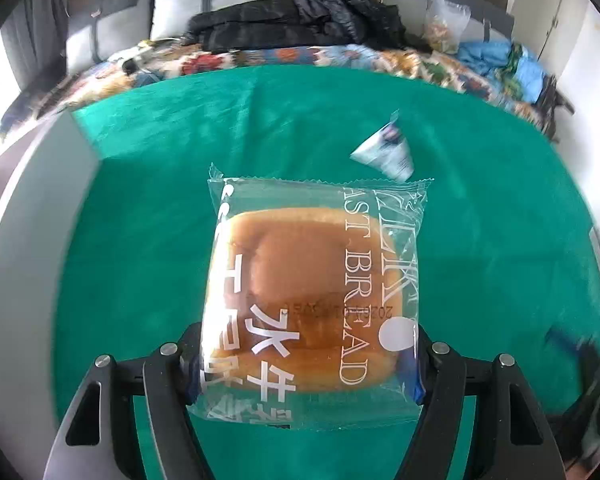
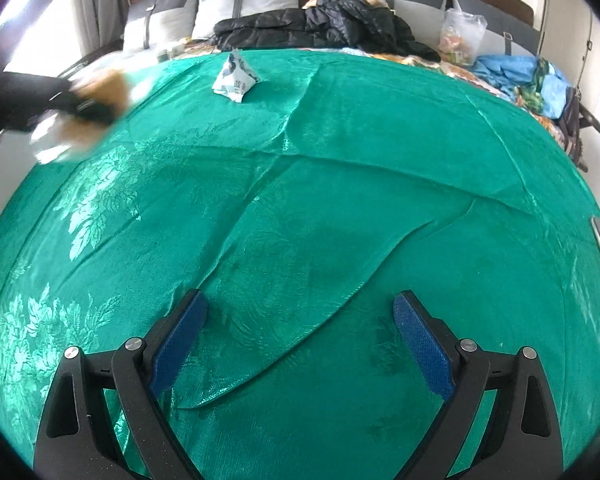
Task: Organize snacks
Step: 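Grasp the plastic-wrapped bread loaf with the left tool and lift it, then move the right tool toward the white triangular packet while the left tool holds the bread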
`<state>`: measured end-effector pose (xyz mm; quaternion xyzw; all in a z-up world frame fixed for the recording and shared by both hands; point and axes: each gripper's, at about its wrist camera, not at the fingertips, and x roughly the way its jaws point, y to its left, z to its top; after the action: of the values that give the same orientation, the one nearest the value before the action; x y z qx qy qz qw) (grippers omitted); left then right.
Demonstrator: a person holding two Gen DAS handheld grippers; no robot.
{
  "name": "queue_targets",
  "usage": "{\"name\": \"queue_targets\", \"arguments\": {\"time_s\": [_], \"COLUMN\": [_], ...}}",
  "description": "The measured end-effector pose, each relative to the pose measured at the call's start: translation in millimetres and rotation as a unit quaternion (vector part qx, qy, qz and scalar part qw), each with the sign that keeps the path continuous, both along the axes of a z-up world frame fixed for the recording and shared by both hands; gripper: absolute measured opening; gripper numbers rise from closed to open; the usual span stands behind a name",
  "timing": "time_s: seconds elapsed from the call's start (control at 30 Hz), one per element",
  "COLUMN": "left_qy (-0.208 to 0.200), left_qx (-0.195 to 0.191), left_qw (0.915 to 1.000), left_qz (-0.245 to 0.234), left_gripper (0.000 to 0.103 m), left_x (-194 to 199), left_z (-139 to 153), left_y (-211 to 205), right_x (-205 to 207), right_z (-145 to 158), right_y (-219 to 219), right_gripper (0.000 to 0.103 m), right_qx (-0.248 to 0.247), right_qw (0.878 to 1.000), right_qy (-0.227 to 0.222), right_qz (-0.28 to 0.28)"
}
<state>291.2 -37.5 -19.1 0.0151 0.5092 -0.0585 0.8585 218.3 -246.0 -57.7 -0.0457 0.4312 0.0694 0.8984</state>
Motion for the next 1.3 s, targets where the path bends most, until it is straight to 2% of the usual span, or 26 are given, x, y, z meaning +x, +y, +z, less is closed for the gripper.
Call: {"name": "queue_targets", "arguments": {"time_s": [0.17,0.27,0.37,0.43,0.57,0.67,1.3], "left_qy": [0.003,-0.009,-0.041,-0.048,-0.056,-0.067,-0.067], "left_qx": [0.008,0.019,0.026,0.032,0.013,0.013,0.01], "left_qw": [0.9996,0.9992,0.9982,0.9976,0.9967,0.9959,0.9959], "left_qz": [0.027,0.035,0.035,0.04,0.057,0.06,0.06], "left_gripper": [0.071,0.072,0.087,0.099,0.103,0.103,0.103], "left_x": [-37.8,-53.4,-63.2,-64.5,-61.4,-61.9,-62.8], "left_z": [-22.5,-40.2,-50.9,-60.0,-62.9,-64.3,-62.6], "left_y": [43.5,53.5,57.2,58.8,65.2,64.6,65.4], "right_x": [0.1,0.3,0.4,0.6,0.5,0.6,0.4], "right_z": [-0.1,-0.1,0.1,0.1,0.1,0.0,-0.5], "right_y": [0.0,0.4,-0.3,0.0,-0.4,-0.4,-0.4], "right_gripper": [0.097,0.097,0.097,0.097,0.097,0.097,0.097], "right_qx": [0.0,0.0,0.0,0.0,0.0,0.0,0.0], "right_qw": [1.0,1.0,1.0,1.0,1.0,1.0,1.0], "right_qy": [0.0,0.0,0.0,0.0,0.0,0.0,-0.001], "right_qz": [0.0,0.0,0.0,0.0,0.0,0.0,0.0]}}
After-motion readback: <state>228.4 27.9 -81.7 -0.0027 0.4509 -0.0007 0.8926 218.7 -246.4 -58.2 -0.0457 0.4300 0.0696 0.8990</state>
